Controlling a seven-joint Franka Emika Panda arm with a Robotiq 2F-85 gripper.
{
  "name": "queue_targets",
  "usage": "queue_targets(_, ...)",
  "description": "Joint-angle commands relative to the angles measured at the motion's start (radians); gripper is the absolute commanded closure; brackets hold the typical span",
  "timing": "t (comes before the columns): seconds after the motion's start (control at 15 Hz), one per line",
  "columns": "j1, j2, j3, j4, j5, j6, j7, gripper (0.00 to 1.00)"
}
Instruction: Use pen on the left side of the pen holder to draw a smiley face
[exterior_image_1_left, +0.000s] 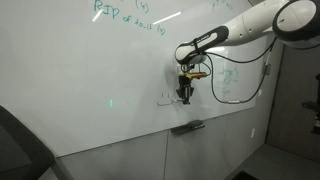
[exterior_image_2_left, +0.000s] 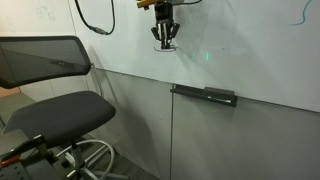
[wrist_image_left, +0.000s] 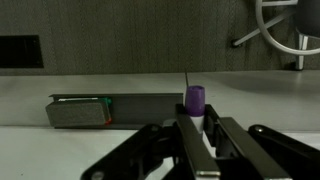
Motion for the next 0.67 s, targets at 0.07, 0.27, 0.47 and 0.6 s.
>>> queue_targets(0.07, 0.005, -0.035, -0.001, -0.021, -0.011, -0.002, 0.040, 0.94)
queue_targets(0.27, 0.008, -0.047, 0.003, -0.036, -0.005, -0.008, 0.052, 0.94)
queue_targets(0.47, 0.010, -0.061, 0.008, -0.054, 0.002, -0.009, 0.059, 0.95)
queue_targets(0.6, 0.010, -0.074, 0.014, -0.075, 0.010, -0.013, 0.061, 0.95)
